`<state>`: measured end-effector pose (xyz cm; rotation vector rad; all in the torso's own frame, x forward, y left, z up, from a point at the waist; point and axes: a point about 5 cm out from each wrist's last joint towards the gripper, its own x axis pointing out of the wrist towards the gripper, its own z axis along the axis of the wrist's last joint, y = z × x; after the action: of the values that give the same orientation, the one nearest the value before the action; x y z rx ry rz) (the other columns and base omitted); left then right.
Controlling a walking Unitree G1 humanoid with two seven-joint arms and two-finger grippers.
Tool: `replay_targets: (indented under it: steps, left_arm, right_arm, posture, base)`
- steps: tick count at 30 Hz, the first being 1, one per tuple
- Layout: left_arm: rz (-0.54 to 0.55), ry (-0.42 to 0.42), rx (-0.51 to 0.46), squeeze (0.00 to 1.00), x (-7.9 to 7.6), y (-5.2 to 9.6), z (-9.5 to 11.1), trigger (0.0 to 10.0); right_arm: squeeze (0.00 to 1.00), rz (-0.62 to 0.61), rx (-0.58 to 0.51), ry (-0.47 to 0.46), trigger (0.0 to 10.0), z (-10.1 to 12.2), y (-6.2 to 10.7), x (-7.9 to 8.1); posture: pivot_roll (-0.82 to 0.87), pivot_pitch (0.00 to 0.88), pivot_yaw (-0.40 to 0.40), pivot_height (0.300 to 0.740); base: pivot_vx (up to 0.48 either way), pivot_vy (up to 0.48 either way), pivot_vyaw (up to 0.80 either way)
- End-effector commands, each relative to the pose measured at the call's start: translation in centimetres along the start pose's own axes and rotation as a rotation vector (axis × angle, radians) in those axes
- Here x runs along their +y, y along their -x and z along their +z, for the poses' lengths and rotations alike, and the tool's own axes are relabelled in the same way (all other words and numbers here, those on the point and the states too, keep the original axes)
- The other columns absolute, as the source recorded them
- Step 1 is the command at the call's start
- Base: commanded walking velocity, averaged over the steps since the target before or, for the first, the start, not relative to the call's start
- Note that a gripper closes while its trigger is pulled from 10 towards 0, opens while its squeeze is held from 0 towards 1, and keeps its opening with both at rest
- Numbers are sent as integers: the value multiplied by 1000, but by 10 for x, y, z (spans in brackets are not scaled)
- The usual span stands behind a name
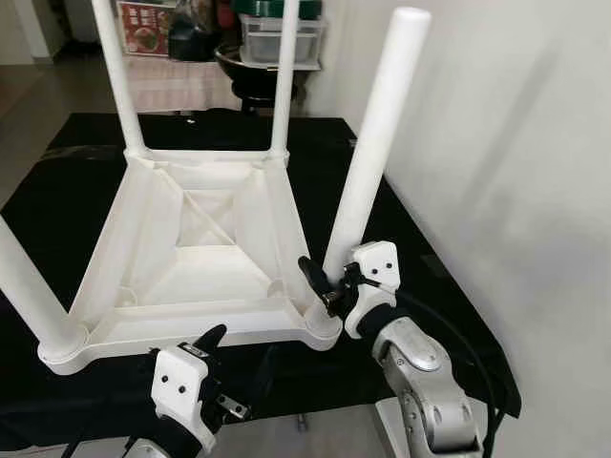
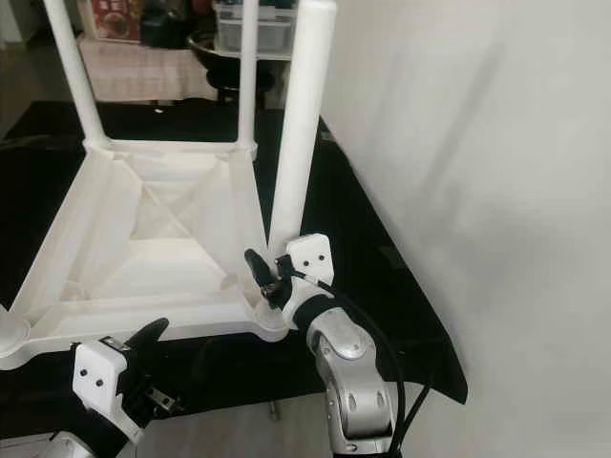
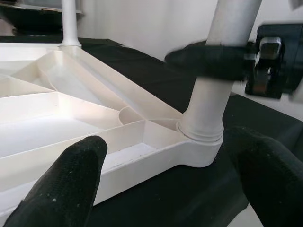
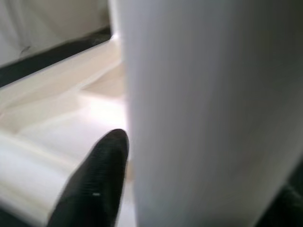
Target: Building children table
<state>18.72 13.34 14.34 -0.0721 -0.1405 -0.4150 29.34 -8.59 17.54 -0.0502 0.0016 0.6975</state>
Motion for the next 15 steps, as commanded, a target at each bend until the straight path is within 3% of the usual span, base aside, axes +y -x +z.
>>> replay_targets:
  steps: [1, 2, 3, 4, 6, 10, 11, 12, 13, 15]
  left_arm:
    - [3, -3, 15, 0, 0, 1, -5, 10000]
    - [3, -3, 15, 0, 0, 1, -5, 10000]
    - [0, -1, 15, 0, -1, 0, -5, 10000]
    - [0, -1, 15, 0, -1, 0, -5, 10000]
    - [-2, 5, 13, 0, -2, 1, -4, 10000]
    - [-2, 7, 13, 0, -2, 1, -4, 10000]
    - [-4, 9, 16, 0, -2, 3, -4, 10000]
    - [-6, 9, 18, 0, -3, 4, -3, 10000]
    - [-8, 9, 22, 0, -3, 5, -3, 10000]
    - [-8, 9, 22, 0, -3, 5, -3, 10000]
  right_arm:
    - [1000, 167, -7, -4, 10000, 3, -5, 9]
    - [1000, 167, -7, -4, 10000, 3, -5, 9]
    - [1000, 353, -7, 51, 10000, 13, -8, 0]
    - [1000, 353, -7, 51, 10000, 13, -8, 0]
    - [1000, 546, 8, 93, 10000, 28, -14, -25]
    - [1000, 598, 17, 111, 10000, 32, -16, -32]
    - [816, 745, 61, 105, 10000, 34, -20, -36]
    - [55, 789, 76, 115, 10000, 36, -20, -37]
    - [0, 836, 97, 120, 10000, 38, -22, -38]
    - [0, 836, 97, 120, 10000, 38, -22, -38]
  posture:
    - [33, 78, -119, 740]
    - [33, 78, -119, 740]
    - [39, 82, -122, 740]
    - [39, 82, -122, 740]
    - [38, 88, -115, 740]
    - [41, 90, -113, 740]
    - [47, 98, -106, 740]
    - [53, 104, -103, 740]
    - [55, 105, -103, 740]
    - [55, 105, -103, 740]
  base:
    - [0, 0, 0]
    - [0, 0, 0]
    - [0, 0, 0]
    - [0, 0, 0]
    - [0, 0, 0]
    - [0, 0, 0]
    - [0, 0, 0]
    - [0, 0, 0]
    - [0, 0, 0]
    - [0, 0, 0]
